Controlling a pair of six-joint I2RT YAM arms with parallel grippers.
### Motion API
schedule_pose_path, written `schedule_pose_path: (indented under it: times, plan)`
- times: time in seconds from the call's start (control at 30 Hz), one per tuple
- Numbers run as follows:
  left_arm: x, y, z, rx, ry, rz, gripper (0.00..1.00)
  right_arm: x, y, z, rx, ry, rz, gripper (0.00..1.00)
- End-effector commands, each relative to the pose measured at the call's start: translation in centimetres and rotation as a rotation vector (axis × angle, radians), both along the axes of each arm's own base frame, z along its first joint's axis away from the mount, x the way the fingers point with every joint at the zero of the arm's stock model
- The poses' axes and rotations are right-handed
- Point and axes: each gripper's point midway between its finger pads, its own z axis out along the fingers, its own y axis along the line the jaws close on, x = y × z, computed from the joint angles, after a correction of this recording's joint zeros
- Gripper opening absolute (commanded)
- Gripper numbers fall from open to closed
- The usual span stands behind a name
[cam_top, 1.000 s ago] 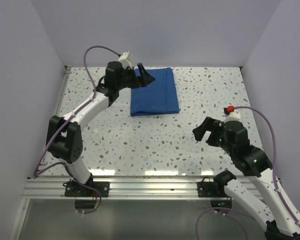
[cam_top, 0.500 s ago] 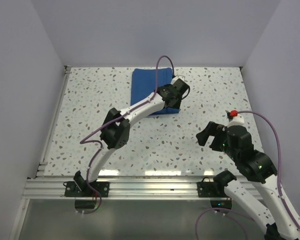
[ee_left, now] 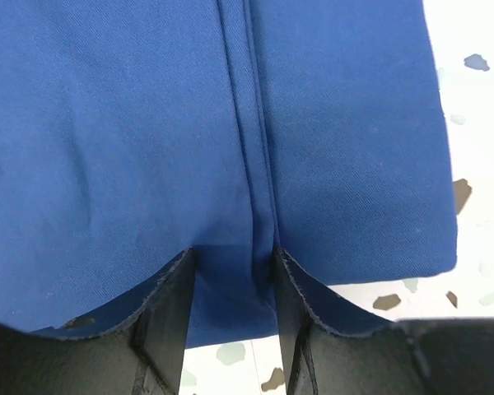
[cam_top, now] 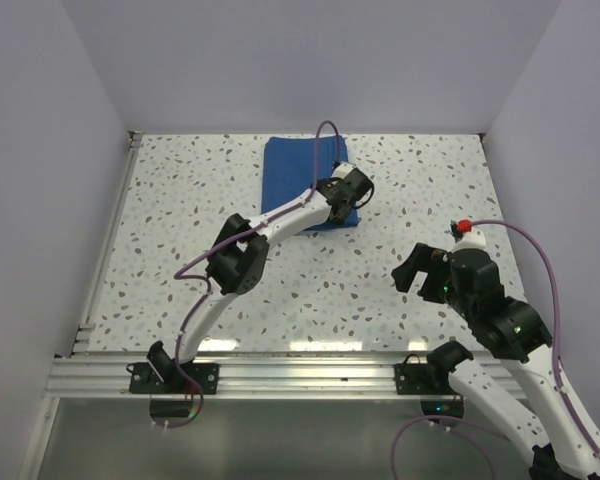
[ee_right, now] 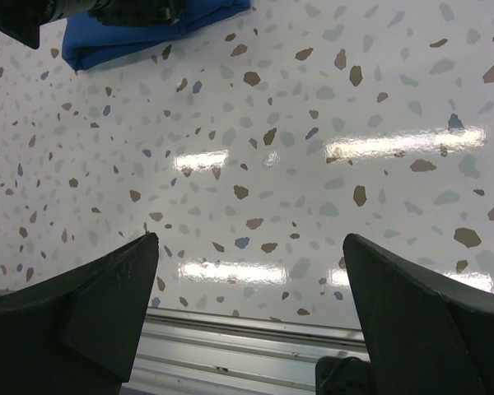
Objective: Open and lay out the surgical kit
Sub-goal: Open the surgical kit at the center of the board.
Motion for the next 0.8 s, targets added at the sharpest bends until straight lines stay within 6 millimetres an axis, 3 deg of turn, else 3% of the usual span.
schedule_pose_path:
  times: [0.0, 0.27, 0.33, 0.4, 0.47, 0.53, 0.6, 0.67, 0.7, 0.77]
  plan:
    - [-0.5, 0.5, -1.5, 0.061, 0.03, -0.021, 0.47, 0.5, 0.2, 0.7, 0.008, -0.014, -0.003, 0.98]
    - [-0.7, 0.6, -1.5, 0.103, 0.031, -0.049, 0.51, 1.0, 0.9, -0.3, 0.023, 0.028, -0.007, 0.98]
    - [-0.8, 1.2, -1.5, 0.13, 0.029, -0.043, 0.4, 1.2, 1.3, -0.4, 0.037, 0.032, -0.004, 0.99]
    - [-0.7, 1.3, -1.4, 0.151, 0.023, -0.054, 0.15, 1.4, 1.8, -0.6, 0.054, 0.046, 0.005, 0.98]
    - [-0.5, 1.7, -1.3, 0.175, 0.014, -0.057, 0.0, 1.6, 2.1, -0.6, 0.061, 0.05, 0.008, 0.98]
    - [-0.1, 1.7, -0.6, 0.165, 0.006, -0.062, 0.0, 2.1, 2.3, -0.5, 0.062, 0.046, 0.007, 0.98]
    - [0.1, 1.7, 0.9, 0.152, -0.013, -0.064, 0.0, 3.0, 2.6, -0.3, 0.062, 0.033, -0.003, 0.98]
    - [1.0, 2.8, 4.4, 0.116, -0.065, -0.037, 0.0, 4.3, 3.0, 0.5, 0.063, -0.005, -0.003, 0.98]
    - [1.2, 3.5, 7.2, 0.079, -0.099, -0.024, 0.0, 4.9, 3.2, 0.7, 0.054, -0.009, -0.001, 0.98]
    - [2.5, 6.5, 10.1, 0.034, -0.132, 0.039, 0.0, 6.9, 4.1, 1.2, 0.026, -0.001, 0.013, 0.99]
